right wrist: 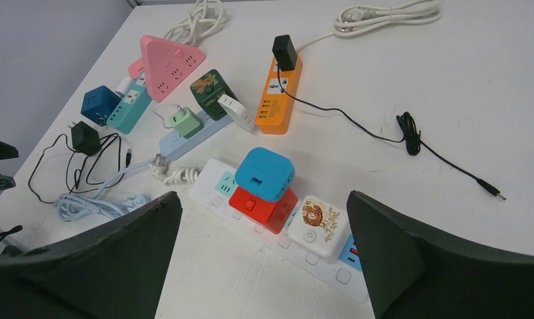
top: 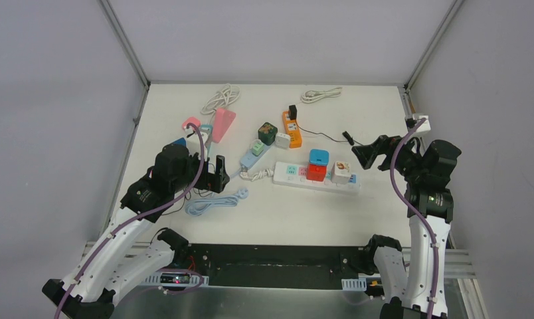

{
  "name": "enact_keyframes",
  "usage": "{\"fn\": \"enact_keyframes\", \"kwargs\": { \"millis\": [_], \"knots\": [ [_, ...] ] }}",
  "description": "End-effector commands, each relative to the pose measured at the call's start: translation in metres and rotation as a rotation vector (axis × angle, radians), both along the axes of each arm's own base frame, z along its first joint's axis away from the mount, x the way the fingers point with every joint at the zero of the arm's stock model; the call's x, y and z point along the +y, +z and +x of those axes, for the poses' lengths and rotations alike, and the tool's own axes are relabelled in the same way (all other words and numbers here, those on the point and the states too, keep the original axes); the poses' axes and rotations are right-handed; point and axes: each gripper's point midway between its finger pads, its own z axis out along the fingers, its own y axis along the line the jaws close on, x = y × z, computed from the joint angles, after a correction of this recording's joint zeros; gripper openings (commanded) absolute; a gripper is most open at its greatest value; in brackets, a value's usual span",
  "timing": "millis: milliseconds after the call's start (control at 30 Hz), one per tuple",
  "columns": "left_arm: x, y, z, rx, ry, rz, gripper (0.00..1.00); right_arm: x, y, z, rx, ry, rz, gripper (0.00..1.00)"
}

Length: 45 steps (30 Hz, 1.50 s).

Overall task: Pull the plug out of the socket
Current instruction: Move the socket to the center of the board.

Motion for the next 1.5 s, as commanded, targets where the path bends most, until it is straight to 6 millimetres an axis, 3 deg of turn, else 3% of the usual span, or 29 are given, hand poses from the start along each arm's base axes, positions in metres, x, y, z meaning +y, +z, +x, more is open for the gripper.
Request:
{"fn": "enact_keyframes", "kwargs": {
  "millis": [0, 433, 567, 733, 867, 967, 1167, 1300, 1467],
  "knots": [
    [0.000, 0.011, 0.003, -0.041, -0.008, -0.011, 0.99, -0.001, 0.003, 0.002, -0.040, 0.016, -0.021, 1.00],
    [-0.003, 0.012, 0.002, -0.038, -0.027, -0.020, 0.99, -0.002, -0.021, -0.004, -0.069, 0.112, -0.190, 1.00],
    [-0.020, 0.017, -0.001, -0.028, -0.061, -0.138, 0.99, 0.000, -0.035, -0.005, -0.046, 0.168, -0.229, 1.00],
    [-0.024, 0.025, 0.001, -0.030, -0.032, -0.221, 0.99, 0.012, -0.050, -0.009, -0.008, 0.271, -0.265, 1.00],
    [-0.052, 0.027, -0.006, 0.057, -0.116, -0.354, 0.99, 0.017, -0.054, -0.011, -0.011, 0.318, -0.283, 1.00],
    [-0.071, 0.015, 0.000, 0.139, -0.125, -0.406, 0.99, 0.023, -0.060, -0.014, -0.021, 0.379, -0.318, 1.00],
    [-0.121, -0.018, -0.010, 0.095, -0.176, -0.195, 0.99, 0.024, -0.084, -0.010, -0.005, 0.483, -0.460, 1.00],
    [-0.157, -0.025, -0.022, 0.050, -0.314, -0.268, 0.99, 0.021, -0.097, 0.000, 0.029, 0.520, -0.521, 1.00],
    [-0.158, -0.033, -0.029, 0.001, -0.348, -0.336, 0.99, 0.026, -0.116, -0.001, 0.015, 0.659, -0.591, 1.00]
  ]
}}
